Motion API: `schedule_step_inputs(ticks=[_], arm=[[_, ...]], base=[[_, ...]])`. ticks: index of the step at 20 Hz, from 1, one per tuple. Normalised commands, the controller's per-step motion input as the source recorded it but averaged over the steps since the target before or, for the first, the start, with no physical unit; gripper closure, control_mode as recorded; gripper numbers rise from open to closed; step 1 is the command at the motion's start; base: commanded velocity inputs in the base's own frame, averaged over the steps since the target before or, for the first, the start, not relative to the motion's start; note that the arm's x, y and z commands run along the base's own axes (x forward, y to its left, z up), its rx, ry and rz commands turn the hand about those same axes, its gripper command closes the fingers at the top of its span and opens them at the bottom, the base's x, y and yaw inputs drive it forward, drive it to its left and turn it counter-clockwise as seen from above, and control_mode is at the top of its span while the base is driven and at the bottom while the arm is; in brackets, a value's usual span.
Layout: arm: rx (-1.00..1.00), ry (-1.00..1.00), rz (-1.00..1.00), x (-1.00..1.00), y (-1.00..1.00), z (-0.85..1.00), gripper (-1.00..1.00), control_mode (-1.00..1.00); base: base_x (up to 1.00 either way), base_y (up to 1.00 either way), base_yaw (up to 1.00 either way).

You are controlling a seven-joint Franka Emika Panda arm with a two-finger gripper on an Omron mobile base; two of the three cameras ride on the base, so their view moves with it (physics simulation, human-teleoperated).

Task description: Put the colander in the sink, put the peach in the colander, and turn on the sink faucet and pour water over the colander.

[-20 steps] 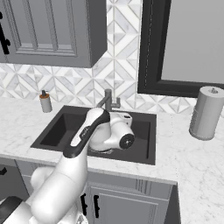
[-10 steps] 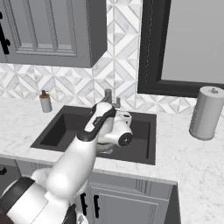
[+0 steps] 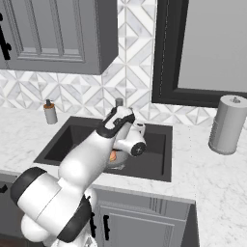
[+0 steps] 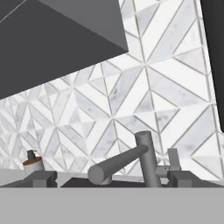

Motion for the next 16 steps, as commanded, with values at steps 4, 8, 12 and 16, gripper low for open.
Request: schedule_step_inputs(ticks=[4,8,12,16], arm=[[0.0,0.0,0.0,0.08,-0.37,-0.24,-1.0,-1.0],[0.0,0.0,0.0,0.09,-0.56,-0.34,-1.0,-1.0],[0.0,0.0,0.0,0.31,-0.25,-0.27,-1.0,-1.0],[0.0,-0.02,0.0,0.43,0.0,-0.27,-1.0,-1.0]], base=[[0.0,0.0,0.0],[0.0,0.0,0.0],[0.0,0.0,0.0],[0.0,0.0,0.0]])
